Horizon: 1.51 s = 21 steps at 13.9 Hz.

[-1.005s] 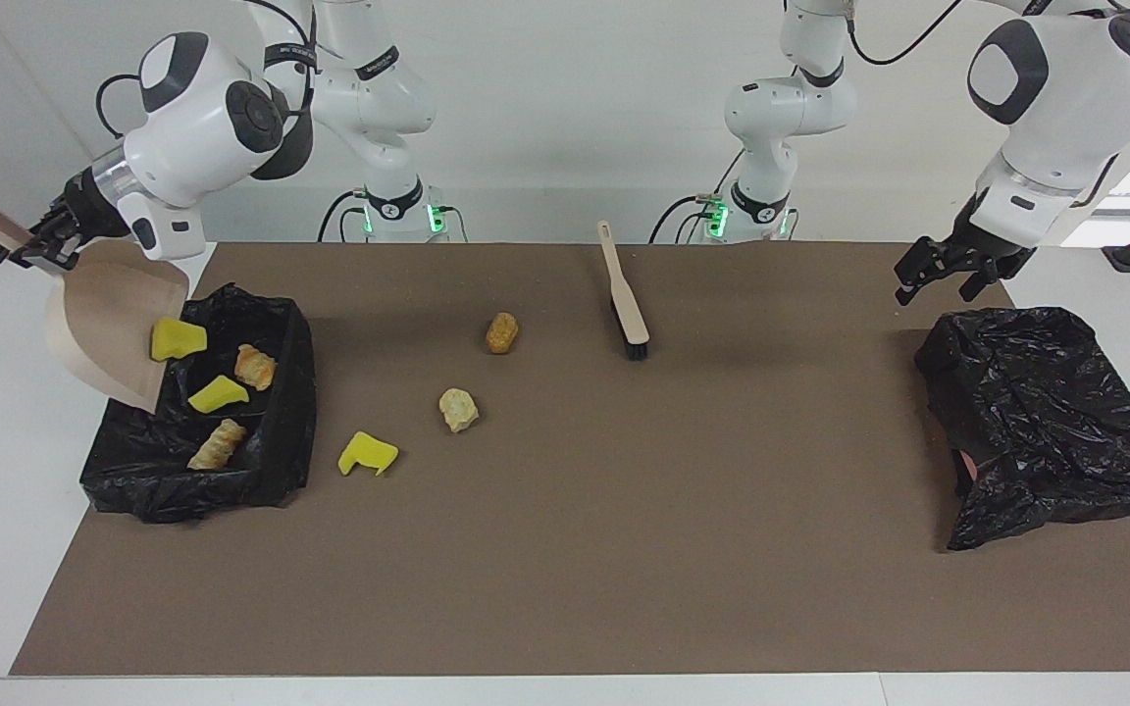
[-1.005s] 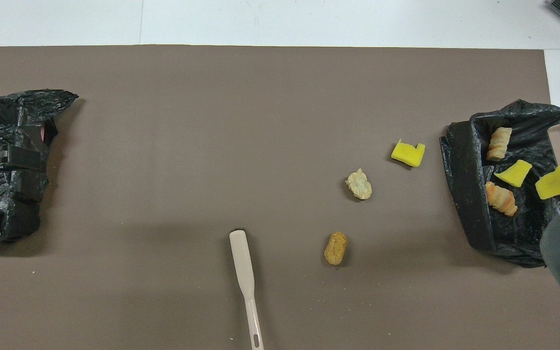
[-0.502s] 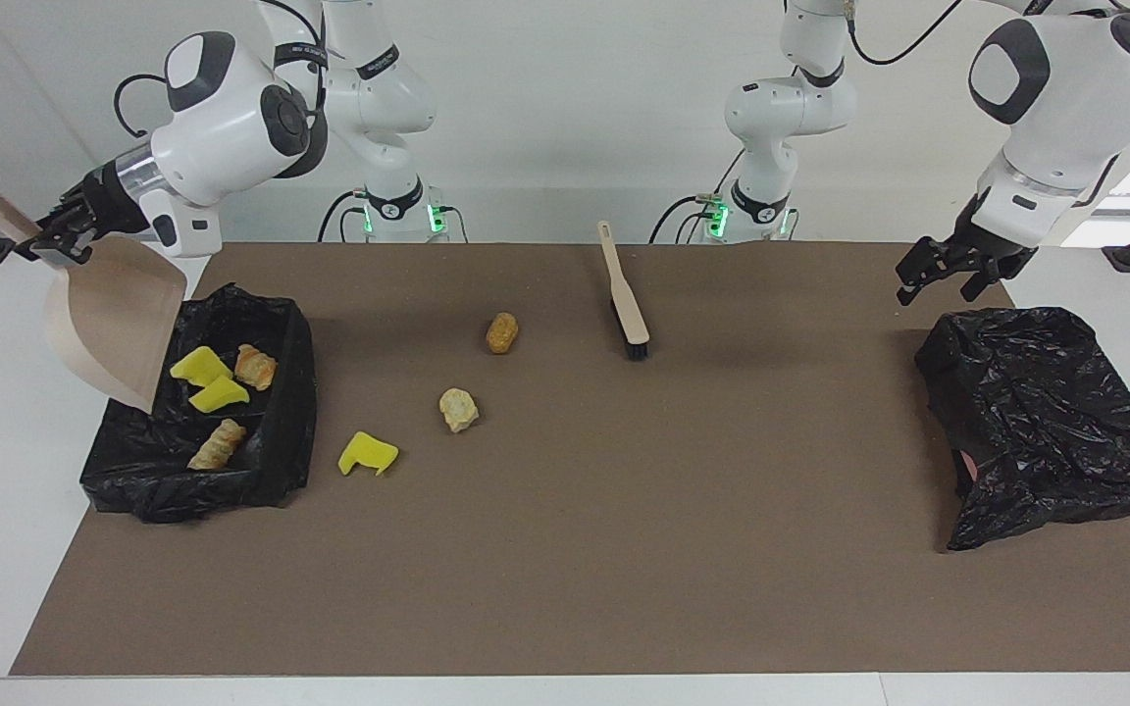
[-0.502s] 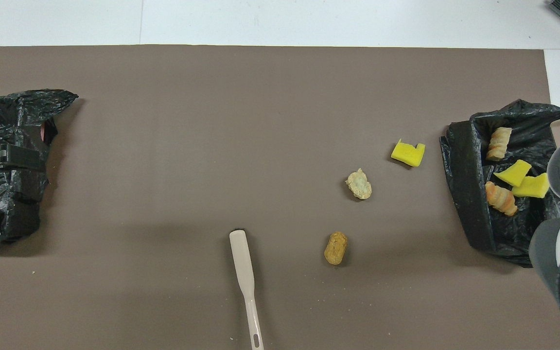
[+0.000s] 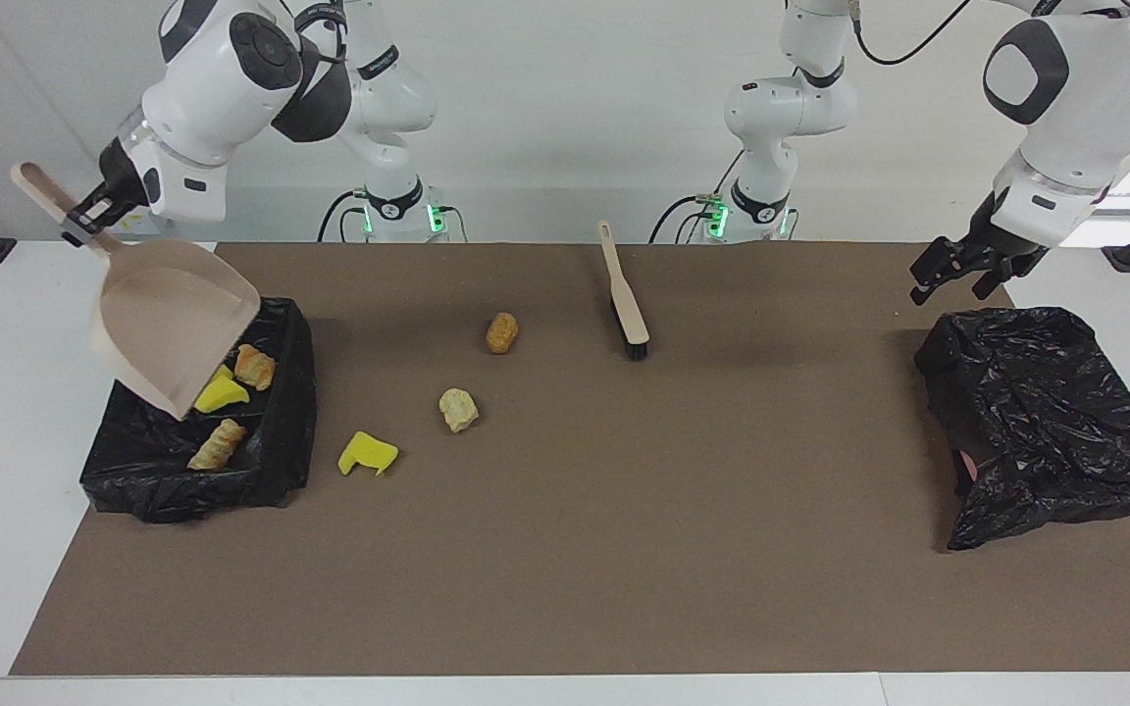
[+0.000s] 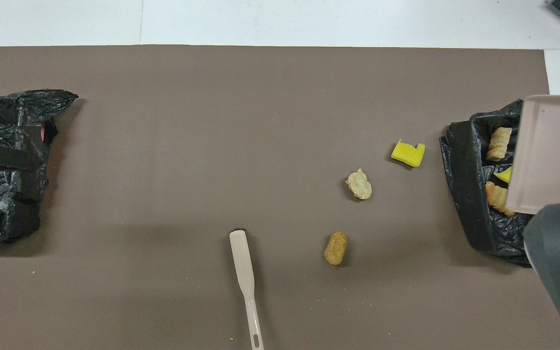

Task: Sweep and dump trash in bin
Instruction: 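Bring the empty dustpan back toward the table center with the right gripper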

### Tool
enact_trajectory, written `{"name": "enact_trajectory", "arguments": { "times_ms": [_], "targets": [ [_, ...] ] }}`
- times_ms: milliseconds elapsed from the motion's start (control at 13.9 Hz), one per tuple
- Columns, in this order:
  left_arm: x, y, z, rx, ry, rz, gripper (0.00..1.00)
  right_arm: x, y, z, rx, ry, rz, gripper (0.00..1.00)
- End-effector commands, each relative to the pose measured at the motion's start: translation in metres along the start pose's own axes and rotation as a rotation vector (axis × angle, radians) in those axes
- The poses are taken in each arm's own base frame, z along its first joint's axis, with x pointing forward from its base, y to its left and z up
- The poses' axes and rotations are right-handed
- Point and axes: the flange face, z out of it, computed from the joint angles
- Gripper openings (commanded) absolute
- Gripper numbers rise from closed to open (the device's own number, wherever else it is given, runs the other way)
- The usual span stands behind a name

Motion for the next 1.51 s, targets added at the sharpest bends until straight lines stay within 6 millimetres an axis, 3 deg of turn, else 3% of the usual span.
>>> {"name": "enact_trajectory", "arguments": {
  "times_ms": [0,72,215,431,646,1005,1292,1435],
  "targets": [
    [0.002,0.007,-0.005,0.017,0.002,0.014,1.00,0.021,0.009,-0.005,0.099,0.161,0.158,0.00],
    [0.002,0.006,-0.005,0.017,0.002,0.013,1.00,0.026,0.007,-0.010,0.121,0.194,0.209,0.00],
    [0.002,0.001,-0.005,0.017,0.002,0.004,1.00,0.063,0.000,-0.035,0.151,0.267,0.306,0.00],
    [0.002,0.000,-0.005,0.017,0.002,0.002,1.00,0.102,0.003,-0.068,0.250,0.380,0.466,0.00],
    [0.002,0.001,-0.005,0.017,0.002,0.004,1.00,0.142,0.017,-0.073,0.339,0.417,0.591,0.00],
    [0.002,0.001,-0.005,0.017,0.002,0.004,1.00,0.234,0.013,-0.114,0.423,0.430,0.761,0.00],
    [0.002,0.001,-0.005,0.017,0.001,0.004,1.00,0.286,0.010,-0.133,0.529,0.446,0.883,0.00],
    [0.002,0.001,-0.005,0.017,0.002,0.004,1.00,0.300,0.013,-0.138,0.570,0.441,0.937,0.00]
  ]
}}
